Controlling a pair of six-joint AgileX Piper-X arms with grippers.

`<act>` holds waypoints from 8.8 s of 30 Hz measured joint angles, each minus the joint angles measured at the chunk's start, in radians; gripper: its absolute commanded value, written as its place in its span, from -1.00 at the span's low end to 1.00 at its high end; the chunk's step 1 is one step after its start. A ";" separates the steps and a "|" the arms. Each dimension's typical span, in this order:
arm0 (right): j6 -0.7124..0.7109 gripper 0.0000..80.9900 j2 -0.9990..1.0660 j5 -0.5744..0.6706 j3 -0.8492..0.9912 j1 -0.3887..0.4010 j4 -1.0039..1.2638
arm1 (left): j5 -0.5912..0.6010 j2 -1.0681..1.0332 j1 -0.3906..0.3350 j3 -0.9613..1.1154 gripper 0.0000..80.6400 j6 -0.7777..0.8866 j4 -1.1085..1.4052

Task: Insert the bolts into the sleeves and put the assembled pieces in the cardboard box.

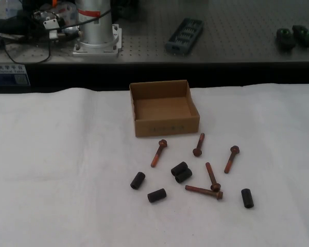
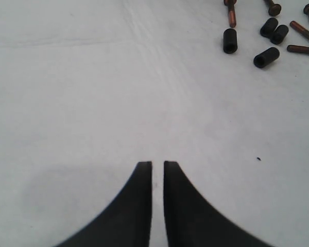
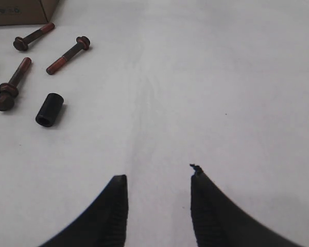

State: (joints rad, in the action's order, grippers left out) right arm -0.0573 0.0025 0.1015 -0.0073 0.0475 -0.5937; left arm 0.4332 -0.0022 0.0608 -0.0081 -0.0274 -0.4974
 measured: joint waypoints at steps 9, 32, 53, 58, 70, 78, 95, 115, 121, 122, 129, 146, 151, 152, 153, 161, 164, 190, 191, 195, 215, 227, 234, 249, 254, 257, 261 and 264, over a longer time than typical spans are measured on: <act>0.000 -0.25 0.000 0.000 0.000 0.000 0.000 | 0.000 0.000 0.000 0.000 -0.84 0.000 0.000; 0.000 -0.25 0.000 0.000 0.000 0.000 0.000 | 0.000 0.000 0.000 0.000 -0.84 0.000 0.000; 0.000 -0.25 0.000 0.000 0.000 0.000 0.000 | 0.000 0.000 0.000 0.000 -0.84 0.000 0.000; 0.000 -0.25 0.000 0.000 0.000 0.000 0.000 | 0.000 0.000 0.000 0.000 -0.84 0.000 0.000; 0.000 -0.25 0.000 0.000 0.000 0.000 0.000 | 0.000 0.000 0.000 0.000 -0.84 0.000 0.000; 0.000 -0.25 0.000 0.000 0.000 0.000 0.000 | 0.000 0.000 0.000 0.000 -0.84 0.000 0.000; 0.000 -0.25 0.000 0.000 0.000 0.000 0.000 | 0.000 0.000 0.000 0.000 -0.84 0.000 0.000; -0.001 -0.25 0.000 0.000 0.000 0.000 0.000 | 0.000 0.000 0.000 0.000 -0.84 0.000 0.000; -0.001 -0.25 0.000 0.000 0.000 0.000 0.000 | 0.000 0.000 0.000 0.000 -0.84 0.000 0.000; -0.001 -0.25 0.000 0.000 0.000 0.000 0.000 | 0.000 0.000 0.000 0.000 -0.84 0.000 0.000; -0.001 -0.25 0.000 0.000 0.000 0.000 0.000 | 0.000 0.000 0.000 0.000 -0.84 0.000 0.000; -0.001 -0.25 0.000 0.000 0.000 0.000 0.000 | 0.000 0.000 0.000 0.000 -0.84 0.000 0.000; -0.001 -0.25 0.000 0.000 0.000 0.000 0.000 | 0.000 0.000 0.000 0.000 -0.84 0.000 0.000; -0.001 -0.25 0.000 0.000 0.000 0.000 0.000 | 0.000 0.000 0.000 0.000 -0.84 0.000 0.000; -0.001 -0.25 0.000 0.000 0.000 0.000 0.000 | 0.000 0.000 0.000 0.000 -0.84 0.000 0.000; -0.001 -0.25 0.000 0.000 0.000 0.000 0.000 | 0.000 0.000 0.000 0.000 -0.84 0.000 0.000; -0.001 -0.25 0.000 0.000 0.000 0.000 0.000 | 0.000 0.000 0.000 0.000 -0.84 0.000 0.000; 0.426 -0.25 0.000 -0.001 0.000 0.000 0.292 | 0.131 0.000 0.000 -0.003 -0.84 0.744 0.111; 0.439 -0.25 0.000 -0.001 0.000 0.000 0.292 | 0.131 0.000 0.000 -0.003 -0.84 0.758 0.111; 0.460 -0.25 0.000 -0.001 0.000 0.000 0.292 | 0.131 0.000 0.000 -0.003 -0.84 0.815 0.111; 0.797 -0.34 0.000 0.275 0.000 0.000 0.153 | 0.152 0.000 0.000 -0.003 -0.84 0.846 0.112; 0.805 -0.34 0.130 0.387 0.054 0.000 0.200 | 0.152 0.000 0.000 -0.003 -0.84 0.841 0.112; 0.745 -0.34 0.458 0.450 0.167 0.032 0.278 | 0.152 0.000 0.000 -0.003 -0.84 0.808 0.113; 0.525 -0.34 1.251 0.288 0.598 0.372 0.207 | 0.116 0.001 0.000 -0.003 -0.84 0.801 0.119; 0.369 -0.34 1.474 0.082 0.824 0.413 -0.042 | 0.116 0.001 0.000 -0.003 -0.84 0.795 0.119; 0.312 -0.34 1.579 0.004 0.937 0.416 -0.176 | 0.116 0.002 0.000 -0.003 -0.84 0.793 0.119; 0.309 -0.34 1.658 -0.020 1.014 0.416 -0.234 | 0.116 0.002 0.000 -0.003 -0.84 0.793 0.119; 0.326 -0.34 1.693 -0.023 1.032 0.423 -0.243 | 0.116 0.002 0.000 -0.003 -0.84 0.793 0.119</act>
State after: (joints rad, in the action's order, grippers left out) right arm 0.2690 1.6960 0.0788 1.0250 0.4702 -0.8367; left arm 0.5492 0.0000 0.0608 -0.0109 0.7658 -0.3785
